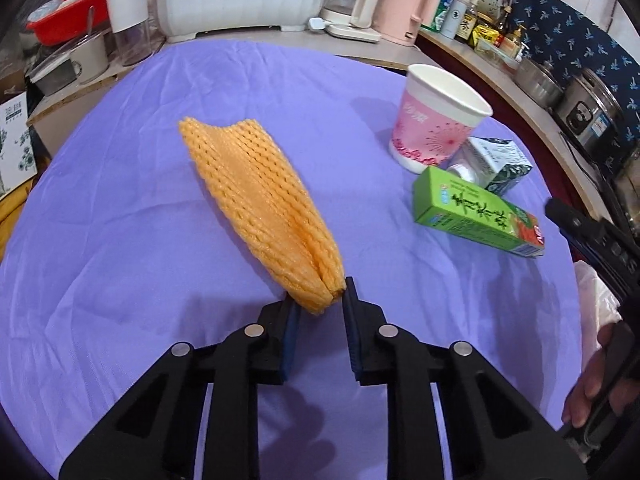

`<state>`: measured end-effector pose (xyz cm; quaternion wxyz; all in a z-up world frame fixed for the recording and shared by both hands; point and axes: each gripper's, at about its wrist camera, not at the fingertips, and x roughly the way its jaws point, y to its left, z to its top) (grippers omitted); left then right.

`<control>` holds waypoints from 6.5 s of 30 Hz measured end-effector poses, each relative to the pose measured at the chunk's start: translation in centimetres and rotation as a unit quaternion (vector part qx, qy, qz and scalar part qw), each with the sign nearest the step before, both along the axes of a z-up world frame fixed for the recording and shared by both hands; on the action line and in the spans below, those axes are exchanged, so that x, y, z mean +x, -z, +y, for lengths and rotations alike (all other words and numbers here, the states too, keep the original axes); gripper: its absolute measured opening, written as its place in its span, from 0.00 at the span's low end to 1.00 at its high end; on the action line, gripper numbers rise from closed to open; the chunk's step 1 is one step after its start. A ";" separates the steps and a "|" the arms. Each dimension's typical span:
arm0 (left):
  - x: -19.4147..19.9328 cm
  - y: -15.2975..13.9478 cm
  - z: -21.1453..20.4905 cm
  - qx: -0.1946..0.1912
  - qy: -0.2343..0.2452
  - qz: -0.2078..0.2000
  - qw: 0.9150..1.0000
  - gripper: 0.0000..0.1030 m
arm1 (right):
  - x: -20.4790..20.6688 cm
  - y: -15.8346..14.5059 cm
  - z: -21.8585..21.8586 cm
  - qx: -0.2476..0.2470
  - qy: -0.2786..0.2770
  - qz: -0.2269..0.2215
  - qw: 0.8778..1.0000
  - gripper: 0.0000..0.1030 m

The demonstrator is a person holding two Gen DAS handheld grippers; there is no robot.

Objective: Collect trash
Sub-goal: 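Grasp the orange foam net with the left tool while the right tool grasps the green NB carton, then carry the foam net and green carton over the bin with both tools, then open both tools to drop the net and carton into the bin, then move both open tools back over the table toward the cup and carton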

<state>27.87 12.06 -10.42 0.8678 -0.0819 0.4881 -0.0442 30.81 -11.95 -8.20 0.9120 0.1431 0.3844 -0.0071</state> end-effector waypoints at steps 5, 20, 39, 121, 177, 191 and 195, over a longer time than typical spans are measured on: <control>1.1 -0.6 -2.1 -0.006 0.021 -0.006 1.000 0.19 | 2.6 1.2 -0.5 0.017 -0.013 0.017 1.000 0.42; 1.3 -0.2 -4.2 -0.013 0.034 0.001 0.999 0.19 | 0.9 3.1 0.1 0.033 -0.081 0.077 0.993 0.43; -3.4 0.1 -4.2 -0.016 0.042 0.017 0.999 0.19 | -6.3 4.7 3.0 0.012 -0.105 0.089 0.990 0.45; -16.6 -5.9 -38.4 0.035 0.377 -0.047 0.924 0.34 | -29.5 -3.0 -29.0 0.049 0.247 -0.039 0.967 0.36; -7.5 -8.6 -15.3 0.020 0.151 -0.091 0.984 0.66 | -17.3 -5.8 -12.5 0.008 0.097 -0.036 0.995 0.45; -2.9 -6.7 -7.2 0.042 0.093 -0.085 0.991 0.73 | -10.9 -3.3 -5.3 0.008 0.038 -0.009 0.999 0.50; -1.1 -6.3 -6.0 0.046 0.088 -0.092 0.991 0.77 | -8.6 -2.2 -3.7 0.012 0.023 0.000 1.000 0.50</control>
